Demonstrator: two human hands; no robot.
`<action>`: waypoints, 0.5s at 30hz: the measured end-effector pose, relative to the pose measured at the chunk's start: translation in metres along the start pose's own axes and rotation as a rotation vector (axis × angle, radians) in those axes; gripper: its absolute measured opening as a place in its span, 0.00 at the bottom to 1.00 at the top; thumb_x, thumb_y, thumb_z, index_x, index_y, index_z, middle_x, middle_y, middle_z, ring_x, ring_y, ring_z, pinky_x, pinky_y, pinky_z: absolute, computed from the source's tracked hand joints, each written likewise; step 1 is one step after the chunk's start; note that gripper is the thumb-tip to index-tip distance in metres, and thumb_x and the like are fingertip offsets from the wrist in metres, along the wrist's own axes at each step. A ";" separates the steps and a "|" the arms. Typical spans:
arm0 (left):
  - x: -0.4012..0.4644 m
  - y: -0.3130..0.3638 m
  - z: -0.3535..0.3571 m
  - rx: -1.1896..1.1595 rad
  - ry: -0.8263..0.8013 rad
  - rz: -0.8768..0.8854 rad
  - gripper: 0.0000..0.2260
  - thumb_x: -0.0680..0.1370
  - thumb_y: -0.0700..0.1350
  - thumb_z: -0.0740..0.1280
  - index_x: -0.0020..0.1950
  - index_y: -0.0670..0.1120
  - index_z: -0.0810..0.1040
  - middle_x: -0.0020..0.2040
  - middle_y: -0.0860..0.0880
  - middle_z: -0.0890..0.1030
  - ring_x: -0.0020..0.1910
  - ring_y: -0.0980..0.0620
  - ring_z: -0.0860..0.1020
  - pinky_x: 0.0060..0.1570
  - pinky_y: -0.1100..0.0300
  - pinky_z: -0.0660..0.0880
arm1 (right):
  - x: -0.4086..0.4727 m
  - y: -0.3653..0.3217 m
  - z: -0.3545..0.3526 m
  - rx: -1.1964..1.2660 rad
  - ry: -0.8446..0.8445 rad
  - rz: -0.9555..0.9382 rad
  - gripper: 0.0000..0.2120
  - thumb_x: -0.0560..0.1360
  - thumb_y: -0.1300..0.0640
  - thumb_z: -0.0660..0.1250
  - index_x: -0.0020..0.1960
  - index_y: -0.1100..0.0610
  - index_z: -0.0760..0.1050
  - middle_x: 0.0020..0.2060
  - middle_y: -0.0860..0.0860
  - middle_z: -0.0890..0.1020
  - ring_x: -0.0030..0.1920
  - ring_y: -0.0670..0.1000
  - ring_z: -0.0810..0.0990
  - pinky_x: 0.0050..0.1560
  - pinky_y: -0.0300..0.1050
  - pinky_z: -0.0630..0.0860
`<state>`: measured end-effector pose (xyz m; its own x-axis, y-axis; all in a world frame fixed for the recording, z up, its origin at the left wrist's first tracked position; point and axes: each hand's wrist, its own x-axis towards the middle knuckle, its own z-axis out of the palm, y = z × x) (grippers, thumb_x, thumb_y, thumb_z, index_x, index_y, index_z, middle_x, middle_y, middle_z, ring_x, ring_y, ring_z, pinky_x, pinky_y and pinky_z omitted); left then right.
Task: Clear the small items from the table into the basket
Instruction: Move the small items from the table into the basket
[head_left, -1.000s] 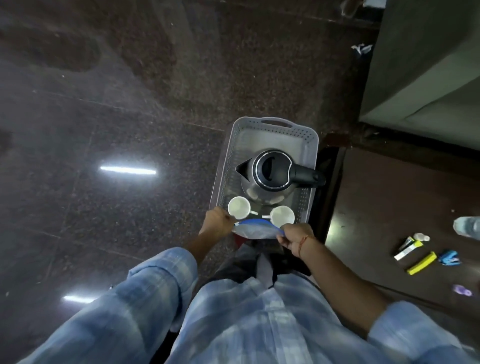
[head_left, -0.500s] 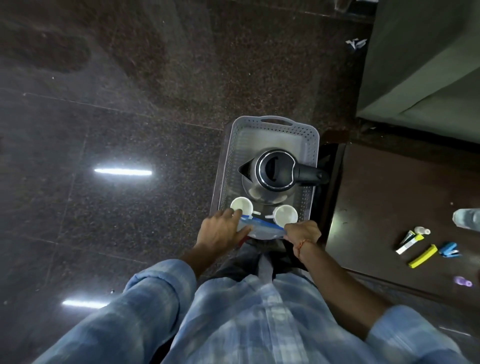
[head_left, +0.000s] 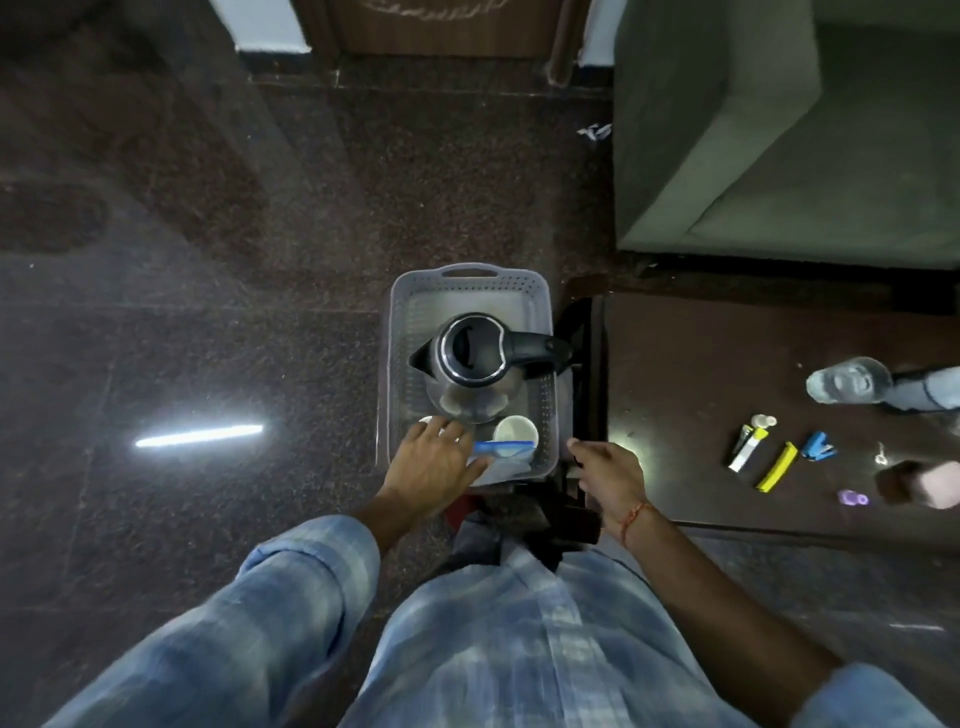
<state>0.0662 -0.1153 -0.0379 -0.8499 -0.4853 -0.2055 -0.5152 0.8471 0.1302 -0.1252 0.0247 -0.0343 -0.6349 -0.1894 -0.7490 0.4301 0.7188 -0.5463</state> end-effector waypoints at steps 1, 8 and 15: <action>0.007 0.008 -0.005 -0.021 0.014 0.045 0.21 0.79 0.61 0.58 0.51 0.46 0.81 0.49 0.47 0.83 0.51 0.45 0.79 0.49 0.50 0.76 | -0.002 0.001 -0.010 0.034 0.009 0.005 0.09 0.71 0.49 0.73 0.44 0.55 0.82 0.39 0.53 0.82 0.40 0.51 0.79 0.46 0.48 0.79; 0.047 0.083 -0.030 -0.136 0.026 0.174 0.22 0.81 0.60 0.55 0.54 0.46 0.80 0.53 0.48 0.81 0.56 0.46 0.76 0.57 0.51 0.71 | 0.007 0.022 -0.077 0.097 0.023 -0.030 0.07 0.72 0.52 0.72 0.44 0.56 0.82 0.42 0.52 0.83 0.47 0.53 0.80 0.58 0.55 0.78; 0.063 0.166 -0.034 -0.141 -0.033 0.187 0.22 0.81 0.61 0.52 0.52 0.49 0.80 0.53 0.50 0.79 0.55 0.48 0.75 0.55 0.54 0.72 | 0.041 0.049 -0.153 0.172 0.065 -0.071 0.07 0.69 0.51 0.74 0.39 0.54 0.81 0.37 0.49 0.80 0.45 0.52 0.78 0.52 0.53 0.76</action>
<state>-0.0765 -0.0126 0.0035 -0.9289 -0.3137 -0.1968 -0.3619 0.8816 0.3030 -0.2282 0.1544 -0.0346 -0.7051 -0.1877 -0.6838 0.4829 0.5791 -0.6569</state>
